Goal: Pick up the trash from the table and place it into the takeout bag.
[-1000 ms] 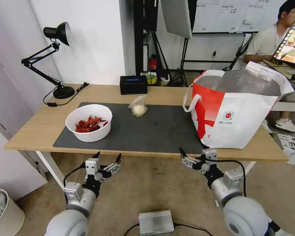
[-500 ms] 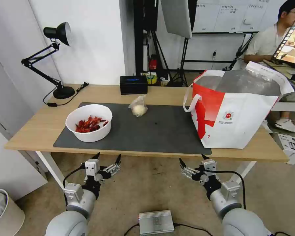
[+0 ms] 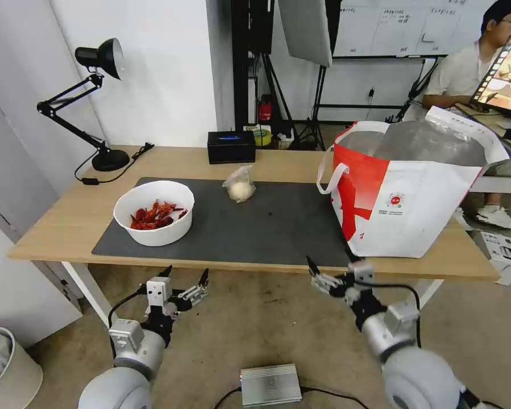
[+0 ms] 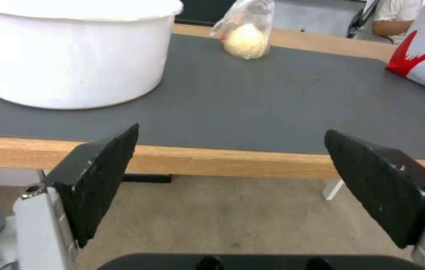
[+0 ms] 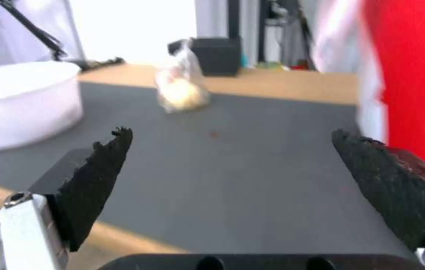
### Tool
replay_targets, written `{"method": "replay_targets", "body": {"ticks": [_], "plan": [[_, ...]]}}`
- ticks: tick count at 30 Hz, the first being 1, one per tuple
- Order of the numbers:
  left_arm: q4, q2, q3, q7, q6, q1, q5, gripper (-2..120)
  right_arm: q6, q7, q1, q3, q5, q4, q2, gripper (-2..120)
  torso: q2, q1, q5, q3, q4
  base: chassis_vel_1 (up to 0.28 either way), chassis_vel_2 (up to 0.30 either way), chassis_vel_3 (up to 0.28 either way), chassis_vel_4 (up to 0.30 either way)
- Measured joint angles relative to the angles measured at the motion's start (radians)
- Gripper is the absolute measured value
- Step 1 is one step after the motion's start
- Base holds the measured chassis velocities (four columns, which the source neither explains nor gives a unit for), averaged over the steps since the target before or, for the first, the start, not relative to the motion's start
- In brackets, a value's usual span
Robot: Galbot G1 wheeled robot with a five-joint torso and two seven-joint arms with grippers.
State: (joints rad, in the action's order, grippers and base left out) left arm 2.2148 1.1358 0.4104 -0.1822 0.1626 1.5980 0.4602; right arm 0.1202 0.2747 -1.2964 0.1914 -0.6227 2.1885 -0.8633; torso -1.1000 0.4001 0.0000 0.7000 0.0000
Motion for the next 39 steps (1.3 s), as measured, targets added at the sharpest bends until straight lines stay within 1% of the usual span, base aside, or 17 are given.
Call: {"method": "replay_targets", "body": {"ticks": [2, 5, 6, 9, 10, 13, 14, 18, 21, 22, 24, 25, 27, 28, 30, 37, 39], "plan": [[0.002, 0.002, 0.000, -0.001, 0.000, -0.001, 0.000, 100, 0.001, -0.008, 0.040, -0.015, -0.022, -0.010, -0.001, 100, 0.000, 0.000, -0.0001, 0.000, 0.0001, 0.000, 0.000, 0.000, 0.000], [0.020, 0.012, 0.003, -0.001, 0.010, -0.006, 0.000, 100, 0.047, -0.007, 0.181, -0.069, -0.079, -0.048, -0.031, 100, 0.000, 0.000, 0.0000, 0.000, -0.0001, 0.000, 0.000, 0.000, 0.000], [0.020, 0.012, 0.003, -0.001, 0.010, -0.006, 0.000, 100, 0.047, -0.007, 0.181, -0.069, -0.079, -0.048, -0.031, 100, 0.000, 0.000, 0.0000, 0.000, -0.0001, 0.000, 0.000, 0.000, 0.000], [0.023, 0.016, 0.014, -0.002, 0.014, -0.005, 0.000, 100, 0.065, -0.001, 0.318, -0.153, -0.106, -0.131, -0.057, 100, 0.000, 0.000, 0.0000, 0.000, 0.0000, 0.000, 0.000, 0.000, 0.000], [0.023, 0.016, 0.014, -0.002, 0.014, -0.005, 0.000, 100, 0.065, -0.001, 0.318, -0.153, -0.106, -0.131, -0.057, 100, 0.000, 0.000, 0.0000, 0.000, 0.0000, 0.000, 0.000, 0.000, 0.000], [0.024, 0.019, 0.026, -0.002, 0.015, 0.001, 0.000, 100, 0.075, 0.017, 0.455, -0.255, -0.149, -0.233, -0.102, 100, 0.000, 0.000, -0.0001, 0.000, 0.0001, 0.000, 0.000, 0.000, 0.000], [0.024, 0.019, 0.026, -0.002, 0.015, 0.001, 0.000, 100, 0.075, 0.017, 0.455, -0.255, -0.149, -0.233, -0.102, 100, 0.000, 0.000, -0.0001, 0.000, 0.0001, 0.000, 0.000, 0.000, 0.000], [0.013, 0.023, 0.034, -0.003, 0.015, 0.007, 0.000, 100, 0.085, 0.030, 0.596, -0.344, -0.167, -0.349, -0.164, 100, 0.000, 0.000, -0.0002, 0.000, -0.0001, 0.000, 0.000, 0.000, 0.000], [0.005, 0.028, 0.043, -0.002, 0.013, 0.013, 0.000, 100, 0.103, 0.042, 0.749, -0.417, -0.176, -0.491, -0.227, 100, 0.000, 0.000, -0.0003, 0.000, 0.0001, 0.000, 0.000, 0.000, 0.000], [0.005, 0.028, 0.043, -0.002, 0.013, 0.013, 0.000, 100, 0.103, 0.042, 0.749, -0.417, -0.176, -0.491, -0.227, 100, 0.000, 0.000, -0.0003, 0.000, 0.0001, 0.000, 0.000, 0.000, 0.000], [0.001, 0.031, 0.048, -0.002, 0.011, 0.015, 0.000, 100, 0.128, 0.052, 0.829, -0.449, -0.184, -0.584, -0.270, 100, 0.000, 0.000, -0.0002, 0.000, 0.0001, 0.000, 0.000, 0.000, 0.000], [0.001, 0.031, 0.048, -0.002, 0.011, 0.015, 0.000, 100, 0.128, 0.052, 0.829, -0.449, -0.184, -0.584, -0.270, 100, 0.000, 0.000, -0.0002, 0.000, 0.0001, 0.000, 0.000, 0.000, 0.000], [-0.004, 0.036, 0.051, -0.002, 0.005, 0.021, -0.002, 100, 0.147, 0.055, 0.895, -0.479, -0.195, -0.681, -0.316, 100, 0.000, 0.000, -0.0003, 0.000, 0.0001, 0.000, 0.000, 0.000, 0.000], [-0.004, 0.036, 0.051, -0.002, 0.005, 0.021, -0.002, 100, 0.147, 0.055, 0.895, -0.479, -0.195, -0.681, -0.316, 100, 0.000, 0.000, -0.0003, 0.000, 0.0001, 0.000, 0.000, 0.000, 0.000], [-0.006, 0.037, 0.054, -0.001, -0.002, 0.029, -0.005, 100, 0.163, 0.053, 0.943, -0.492, -0.200, -0.767, -0.357, 100, 0.000, 0.000, -0.0003, 0.000, 0.0000, 0.000, 0.000, 0.000, 0.000], [-0.019, 0.033, 0.056, 0.000, -0.004, 0.025, -0.007, 100, 0.196, 0.009, 1.040, -0.495, -0.202, -0.980, -0.466, 100, 0.000, 0.000, -0.0002, 0.000, 0.0001, 0.000, 0.000, 0.000, 0.000], [-0.019, 0.034, 0.056, 0.000, -0.004, 0.025, -0.007, 100, 0.201, 0.004, 1.047, -0.493, -0.200, -0.997, -0.476, 100, 0.000, 0.000, -0.0002, 0.000, 0.0001, 0.000, 0.000, 0.000, 0.000]]}}
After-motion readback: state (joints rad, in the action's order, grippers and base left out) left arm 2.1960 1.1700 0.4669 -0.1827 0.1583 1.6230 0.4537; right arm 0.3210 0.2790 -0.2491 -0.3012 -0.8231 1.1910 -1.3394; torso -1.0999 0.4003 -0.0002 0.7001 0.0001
